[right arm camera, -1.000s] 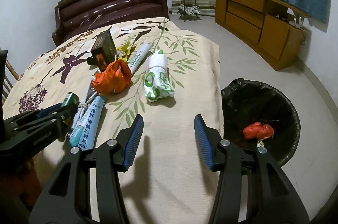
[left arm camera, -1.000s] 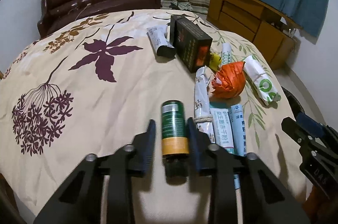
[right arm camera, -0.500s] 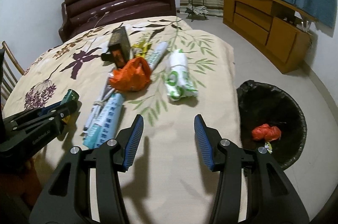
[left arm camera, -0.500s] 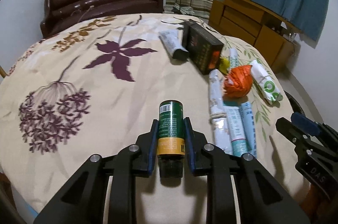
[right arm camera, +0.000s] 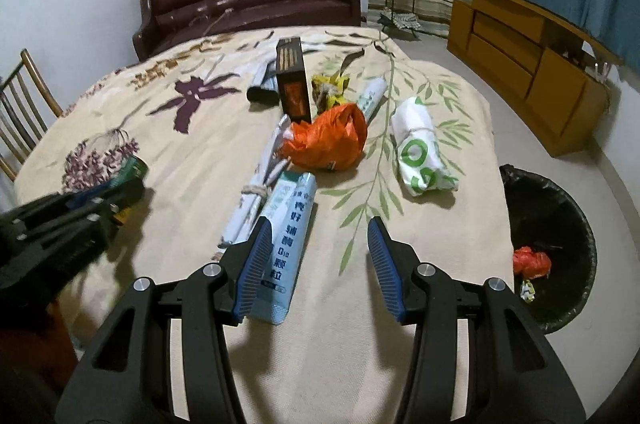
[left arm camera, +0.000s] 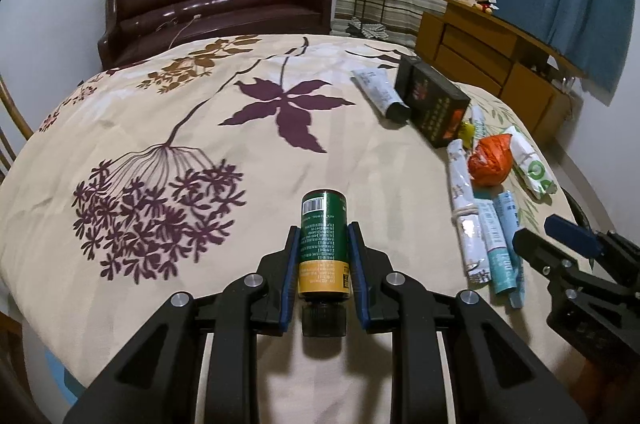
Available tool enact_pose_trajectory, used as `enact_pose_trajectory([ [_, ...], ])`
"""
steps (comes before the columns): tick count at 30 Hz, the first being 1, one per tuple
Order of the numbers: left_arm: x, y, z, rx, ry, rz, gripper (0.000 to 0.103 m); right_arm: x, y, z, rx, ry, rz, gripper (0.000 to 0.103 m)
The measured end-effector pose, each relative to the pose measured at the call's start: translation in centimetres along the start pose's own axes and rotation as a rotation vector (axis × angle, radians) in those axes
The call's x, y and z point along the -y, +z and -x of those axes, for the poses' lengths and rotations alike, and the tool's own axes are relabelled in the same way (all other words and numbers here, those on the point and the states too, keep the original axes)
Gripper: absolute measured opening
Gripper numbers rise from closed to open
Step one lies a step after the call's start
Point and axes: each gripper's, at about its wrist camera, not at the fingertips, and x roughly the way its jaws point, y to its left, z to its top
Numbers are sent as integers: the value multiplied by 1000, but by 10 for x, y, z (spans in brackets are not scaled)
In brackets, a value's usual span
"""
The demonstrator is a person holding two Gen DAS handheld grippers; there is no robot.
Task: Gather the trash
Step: 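Grasp the blue-printed tube with the right tool while the left tool holds the green can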
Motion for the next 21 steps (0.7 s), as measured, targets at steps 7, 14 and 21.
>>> enact_pose_trajectory([
  [7, -11, -2, -1, -4, -5, 17, 24, -2, -2, -6, -26, -21, 10, 45],
  [14, -13, -3, -2, -5, -12, 20, 24, -4, -2, -13, -48, -15, 19, 18],
  [21, -5, -5, -1, 5, -34, 23, 24, -3, -3, -9, -33, 0, 33, 16],
])
